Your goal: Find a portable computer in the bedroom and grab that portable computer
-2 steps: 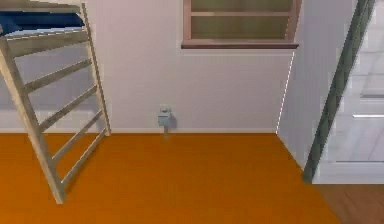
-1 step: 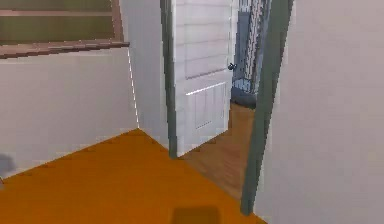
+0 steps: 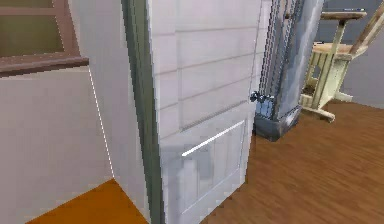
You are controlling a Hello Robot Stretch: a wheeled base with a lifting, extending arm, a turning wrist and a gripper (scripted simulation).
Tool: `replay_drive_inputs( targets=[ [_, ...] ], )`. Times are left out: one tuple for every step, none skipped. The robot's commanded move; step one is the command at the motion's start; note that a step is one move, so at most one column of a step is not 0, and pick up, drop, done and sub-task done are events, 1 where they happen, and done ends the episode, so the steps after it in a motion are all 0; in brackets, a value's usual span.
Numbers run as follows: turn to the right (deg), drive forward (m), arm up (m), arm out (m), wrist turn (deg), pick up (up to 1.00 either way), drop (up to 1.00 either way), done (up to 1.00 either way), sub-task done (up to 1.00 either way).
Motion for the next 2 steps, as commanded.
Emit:
replay_drive_inputs(
  targets=[
    [0.0, 0.05, 0.0, 0.0, 0.0, 0.0, 0.0, 0.0, 0.0],
    [21.0, 0.0, 0.0, 0.0, 0.0, 0.0, 0.0, 0.0, 0.0]
  ],
)
